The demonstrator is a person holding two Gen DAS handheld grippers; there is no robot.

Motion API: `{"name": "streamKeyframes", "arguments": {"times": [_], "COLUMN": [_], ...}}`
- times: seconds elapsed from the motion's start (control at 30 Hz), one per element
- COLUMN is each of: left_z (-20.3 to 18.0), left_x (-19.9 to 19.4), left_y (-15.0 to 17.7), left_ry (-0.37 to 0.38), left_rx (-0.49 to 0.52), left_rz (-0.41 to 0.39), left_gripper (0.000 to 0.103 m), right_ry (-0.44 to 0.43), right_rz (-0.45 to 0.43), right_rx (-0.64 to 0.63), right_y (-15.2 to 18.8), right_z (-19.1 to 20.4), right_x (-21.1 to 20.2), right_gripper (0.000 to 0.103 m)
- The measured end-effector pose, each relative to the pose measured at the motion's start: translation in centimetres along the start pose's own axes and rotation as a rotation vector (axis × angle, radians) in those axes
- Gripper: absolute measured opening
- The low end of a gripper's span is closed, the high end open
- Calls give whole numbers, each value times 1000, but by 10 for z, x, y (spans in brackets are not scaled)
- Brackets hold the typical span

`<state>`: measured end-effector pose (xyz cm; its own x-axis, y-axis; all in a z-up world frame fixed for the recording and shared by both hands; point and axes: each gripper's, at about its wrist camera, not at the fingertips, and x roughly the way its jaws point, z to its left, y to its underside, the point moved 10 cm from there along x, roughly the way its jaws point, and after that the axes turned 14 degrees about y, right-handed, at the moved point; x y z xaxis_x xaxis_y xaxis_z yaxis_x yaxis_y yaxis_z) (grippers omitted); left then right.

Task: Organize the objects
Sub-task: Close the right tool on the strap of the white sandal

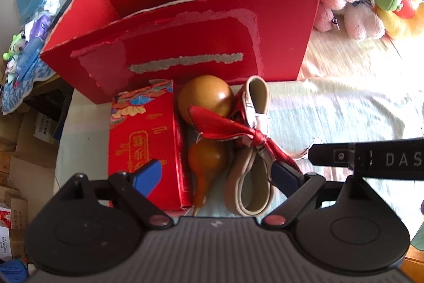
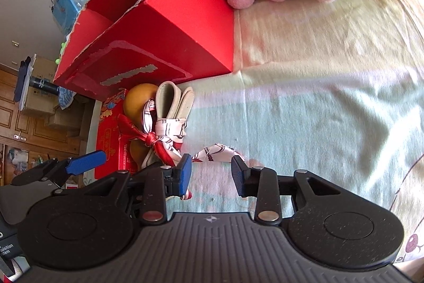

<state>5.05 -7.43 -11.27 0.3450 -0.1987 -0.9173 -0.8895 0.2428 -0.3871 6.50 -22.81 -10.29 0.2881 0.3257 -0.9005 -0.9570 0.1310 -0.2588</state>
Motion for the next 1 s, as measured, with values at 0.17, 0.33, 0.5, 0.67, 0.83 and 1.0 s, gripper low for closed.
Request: {"name": "streamKeyframes", "arguments": {"times": [0.17, 0.33, 0.5, 0.67, 0.83, 1.0], "left_z": [0, 1, 4, 0, -9, -15], "left_x": [-1, -2, -8, -21, -20, -10], "left_y": [-2, -1, 1, 0, -1, 3], "left_ry": [7, 34, 95, 176, 250, 285], "left_rx": [10, 17, 33, 70, 74, 82], "left_rz": [1, -6, -34, -86, -94, -81], "left_gripper": [92, 92, 92, 88, 78, 72], "right_ry": [-10, -38, -55, -71, -115, -129], "right_rz": [-3, -10, -21, -14, -10, -12], "right_rx": [22, 24, 21, 17, -8, -44], "right_y": [-4, -5, -9, -12, -14, -16], "right_z": [2, 7, 13, 19, 35, 49], "right_x": [1, 1, 3, 9, 11, 19], "right_gripper": [36, 36, 36, 36, 36, 46]}}
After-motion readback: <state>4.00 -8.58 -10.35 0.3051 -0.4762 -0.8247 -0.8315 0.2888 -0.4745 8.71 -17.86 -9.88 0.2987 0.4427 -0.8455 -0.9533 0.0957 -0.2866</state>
